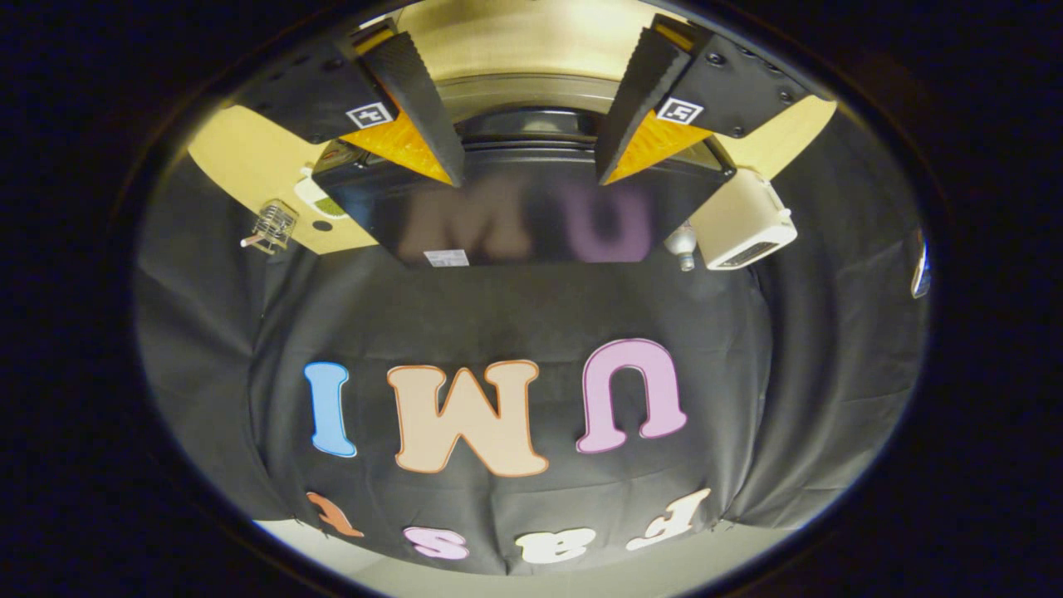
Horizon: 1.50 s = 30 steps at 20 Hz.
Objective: Open the toaster oven, put the food inside, and close the toaster oven door.
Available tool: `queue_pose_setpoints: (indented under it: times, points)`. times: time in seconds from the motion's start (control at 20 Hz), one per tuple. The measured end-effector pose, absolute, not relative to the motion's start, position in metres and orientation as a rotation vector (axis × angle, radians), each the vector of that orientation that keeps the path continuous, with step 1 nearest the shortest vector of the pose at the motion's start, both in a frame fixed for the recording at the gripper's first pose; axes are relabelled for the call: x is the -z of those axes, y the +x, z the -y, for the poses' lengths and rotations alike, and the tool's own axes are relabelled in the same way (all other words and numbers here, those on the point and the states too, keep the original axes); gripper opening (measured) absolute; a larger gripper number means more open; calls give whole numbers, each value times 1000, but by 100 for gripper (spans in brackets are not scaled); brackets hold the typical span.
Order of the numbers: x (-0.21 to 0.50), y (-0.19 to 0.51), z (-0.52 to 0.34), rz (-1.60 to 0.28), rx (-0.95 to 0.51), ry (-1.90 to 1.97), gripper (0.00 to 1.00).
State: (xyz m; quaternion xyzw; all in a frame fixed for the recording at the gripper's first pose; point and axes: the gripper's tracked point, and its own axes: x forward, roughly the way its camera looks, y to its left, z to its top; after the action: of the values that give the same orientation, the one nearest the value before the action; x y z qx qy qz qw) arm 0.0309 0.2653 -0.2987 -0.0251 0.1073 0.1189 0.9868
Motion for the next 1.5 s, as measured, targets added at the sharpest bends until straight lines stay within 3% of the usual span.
queue_pose_setpoints:
  times: [0.25, 0.65, 1.2, 1.5]
  points:
    - [294, 30, -264, -130, -229, -8, 100]
    - [303, -14, -253, -155, -235, -34, 100]
    - [354, -73, -237, -436, -328, -109, 97]
    - [424, -100, -224, -763, -318, -19, 97]
